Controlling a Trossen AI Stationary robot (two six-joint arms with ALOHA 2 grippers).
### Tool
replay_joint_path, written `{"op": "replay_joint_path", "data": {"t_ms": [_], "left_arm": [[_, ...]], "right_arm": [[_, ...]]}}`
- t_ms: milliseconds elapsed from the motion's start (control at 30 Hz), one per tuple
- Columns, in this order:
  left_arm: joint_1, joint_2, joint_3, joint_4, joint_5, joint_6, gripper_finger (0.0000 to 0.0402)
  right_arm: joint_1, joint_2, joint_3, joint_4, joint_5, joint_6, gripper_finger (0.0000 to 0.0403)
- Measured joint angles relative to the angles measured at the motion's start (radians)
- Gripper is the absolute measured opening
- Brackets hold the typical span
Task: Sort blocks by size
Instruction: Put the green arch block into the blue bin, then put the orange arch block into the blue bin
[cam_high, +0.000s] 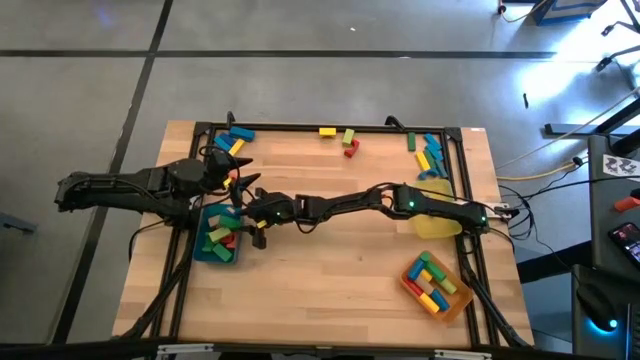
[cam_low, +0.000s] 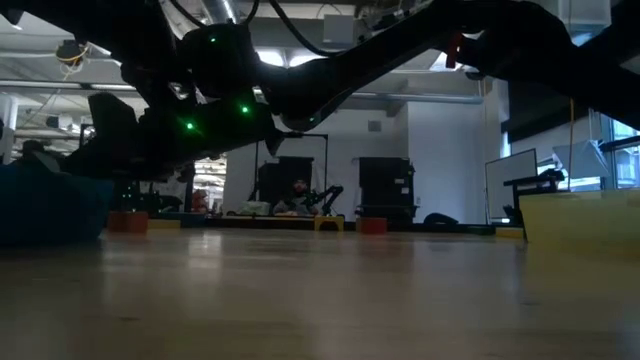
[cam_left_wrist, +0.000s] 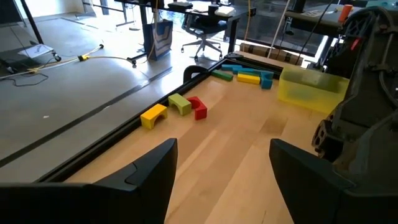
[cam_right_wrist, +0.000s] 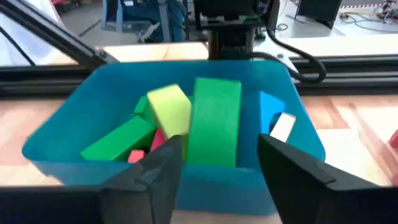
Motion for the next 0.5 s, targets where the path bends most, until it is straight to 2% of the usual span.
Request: {"op": "replay_joint_path", "data": {"t_ms": [200,400,500], "left_arm": [[0.0,-0.001,0.0,0.003,0.0,0.038,0.0239],[0.001,-0.001,0.001,0.001,0.0,0.071,0.0239],[0.001,-0.001,0.001,-0.018,0.0,0.067,0.0239]], "right_arm": [[0.0,-0.062,0.0,-0.192,-0.043,-0.126,0.0246],[0.001,-0.136,0.0,-0.385,-0.161,-0.176,0.025],[0.001,-0.183,0.0,-0.491,-0.177,-0.205,0.025]]}}
